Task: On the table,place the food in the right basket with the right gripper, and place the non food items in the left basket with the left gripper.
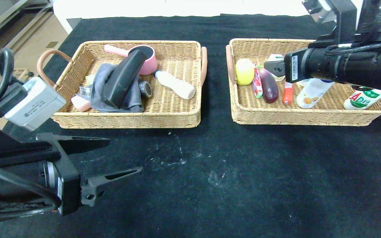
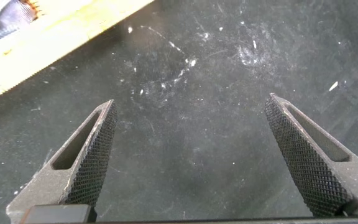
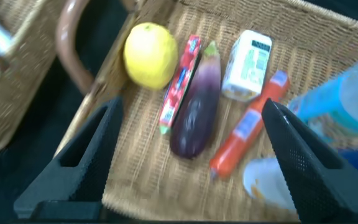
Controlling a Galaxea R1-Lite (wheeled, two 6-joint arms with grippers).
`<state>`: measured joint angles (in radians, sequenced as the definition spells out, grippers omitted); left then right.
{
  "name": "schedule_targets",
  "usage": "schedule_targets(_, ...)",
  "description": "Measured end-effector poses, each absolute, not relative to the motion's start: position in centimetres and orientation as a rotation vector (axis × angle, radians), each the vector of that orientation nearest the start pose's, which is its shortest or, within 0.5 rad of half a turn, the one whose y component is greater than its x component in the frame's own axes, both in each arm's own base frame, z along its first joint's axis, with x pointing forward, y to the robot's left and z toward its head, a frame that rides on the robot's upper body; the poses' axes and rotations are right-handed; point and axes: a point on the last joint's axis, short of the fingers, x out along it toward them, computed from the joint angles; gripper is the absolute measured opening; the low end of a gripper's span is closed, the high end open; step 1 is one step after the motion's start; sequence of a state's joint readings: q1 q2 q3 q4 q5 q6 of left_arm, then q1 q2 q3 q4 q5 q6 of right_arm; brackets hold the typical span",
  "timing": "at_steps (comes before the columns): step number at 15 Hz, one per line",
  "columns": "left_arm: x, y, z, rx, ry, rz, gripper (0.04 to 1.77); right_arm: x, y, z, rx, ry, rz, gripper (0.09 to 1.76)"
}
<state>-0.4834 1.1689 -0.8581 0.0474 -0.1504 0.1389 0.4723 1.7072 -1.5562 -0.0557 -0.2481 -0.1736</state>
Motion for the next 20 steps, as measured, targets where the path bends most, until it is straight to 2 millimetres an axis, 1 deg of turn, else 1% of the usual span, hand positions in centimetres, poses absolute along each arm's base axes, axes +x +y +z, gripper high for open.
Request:
schedule_targets(3,14.4,-8.0,26.3,0.189,0.297,-0.647,1.72,25.0,12.9,33.2,-0.214,0.088,0.272,1.66)
schedule_targets(5,14.1,-7.8,26.5,0.184,0.282,-0.648,1.72,22.1,11.7,32.5,-0.221,0.104,0.291,1.67)
schedule_targets(9,12.9,-7.0,27.5,0.174,0.229,-0.630,1.72,17.5,9.3,31.1,-0.225,0.114,0.300,1.68)
schedule_targets(12,11.4,-5.8,27.6,0.162,0.202,-0.590,1.72,14.2,7.1,30.6,-0.211,0.090,0.293,1.69)
schedule_targets(14,10.0,-4.6,27.6,0.154,0.172,-0.551,1.72,11.5,5.2,30.3,-0.205,0.093,0.290,1.70)
schedule_targets(16,8.1,-3.4,27.1,0.151,0.173,-0.513,1.72,8.6,3.3,29.8,-0.200,0.108,0.279,1.70)
schedule_targets(18,5.8,-2.3,26.6,0.145,0.173,-0.460,1.72,5.6,1.6,29.2,-0.190,0.102,0.229,1.70)
schedule_targets(20,3.7,-1.3,26.2,0.136,0.139,-0.396,1.72,2.6,0.4,28.3,-0.178,0.073,0.153,1.70)
